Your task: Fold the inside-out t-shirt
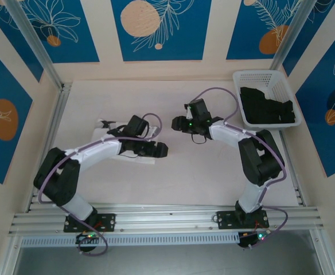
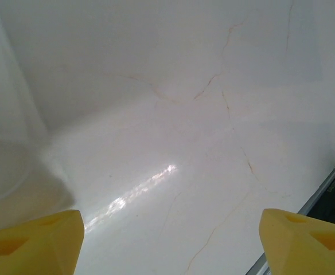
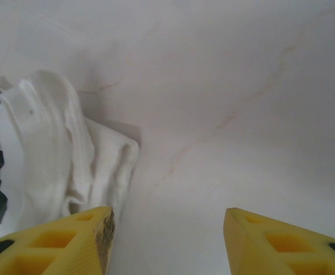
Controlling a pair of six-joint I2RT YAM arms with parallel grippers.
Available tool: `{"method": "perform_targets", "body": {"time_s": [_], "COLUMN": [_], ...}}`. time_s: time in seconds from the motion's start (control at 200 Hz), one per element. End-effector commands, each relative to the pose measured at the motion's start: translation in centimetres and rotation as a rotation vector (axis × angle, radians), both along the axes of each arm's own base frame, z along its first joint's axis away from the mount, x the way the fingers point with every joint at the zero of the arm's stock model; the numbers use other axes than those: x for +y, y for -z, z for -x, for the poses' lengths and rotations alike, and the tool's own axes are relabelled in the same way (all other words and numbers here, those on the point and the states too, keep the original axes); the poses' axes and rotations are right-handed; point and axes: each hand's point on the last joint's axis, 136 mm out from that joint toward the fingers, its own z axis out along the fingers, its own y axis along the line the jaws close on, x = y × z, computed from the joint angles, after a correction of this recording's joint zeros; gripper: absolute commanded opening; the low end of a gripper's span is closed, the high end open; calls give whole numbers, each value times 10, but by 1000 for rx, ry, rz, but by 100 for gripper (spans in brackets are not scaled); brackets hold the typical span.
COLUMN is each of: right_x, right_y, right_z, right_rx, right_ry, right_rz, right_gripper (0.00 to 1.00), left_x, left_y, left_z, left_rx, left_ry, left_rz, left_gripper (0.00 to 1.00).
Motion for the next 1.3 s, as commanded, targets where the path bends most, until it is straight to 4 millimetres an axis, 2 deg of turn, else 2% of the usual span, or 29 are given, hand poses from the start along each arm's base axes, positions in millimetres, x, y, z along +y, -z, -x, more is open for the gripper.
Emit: {"method": "perform_targets", "body": {"time_s": [0.0, 0.06, 0.135, 0.205, 0.245, 0.3, 0.425, 0.51, 0.605, 0.72, 0.8, 0.925, 1.055, 1.16, 1.2, 1.295], "right_x": [39, 58, 82, 102, 110, 118, 132, 127, 113, 83, 57, 27, 17, 31, 46, 96], "right_y": [-11, -14, -13, -8, -4, 3, 21, 33, 38, 40, 44, 40, 26, 8, 0, -13], "right_z": [-4, -5, -6, -8, -11, -15, -22, -27, -28, -25, -18, -5, 8, 22, 31, 64], "right_rx": [-33, -56, -70, -83, -92, -100, -93, -58, -26, 35, 87, 134, 138, 81, 58, 55], "right_ry": [-73, -114, -159, -187, -197, -203, -224, -200, -169, -129, -98, -53, -54, -123, -178, -322], "right_rz": [-59, -70, -50, -5, 34, 99, 263, 385, 442, 470, 474, 389, 296, 234, 188, 43], "right_gripper": [56, 60, 68, 71, 73, 74, 75, 74, 66, 40, 29, 27, 33, 37, 37, 38], "left_x": [43, 78, 118, 143, 152, 157, 157, 158, 160, 163, 166, 172, 175, 182, 188, 209], "left_y": [-33, -38, -34, -23, -16, -7, 7, 17, 23, 27, 26, 21, 12, 4, 1, -4], "left_z": [-12, -25, -38, -48, -51, -54, -57, -56, -53, -49, -46, -47, -54, -64, -71, -91], "left_rx": [-110, -104, -61, -7, 27, 60, 90, 105, 112, 105, 93, 58, 28, -6, -28, -73], "left_ry": [-87, -218, -391, -503, -543, -576, -585, -591, -593, -595, -594, -601, -608, -628, -651, -733], "left_rz": [-7, -10, 10, 47, 61, 78, 92, 77, 68, 48, 26, -6, -21, -56, -81, -131], "left_gripper": [80, 81, 81, 81, 81, 81, 80, 80, 80, 80, 81, 81, 81, 82, 82, 83]}}
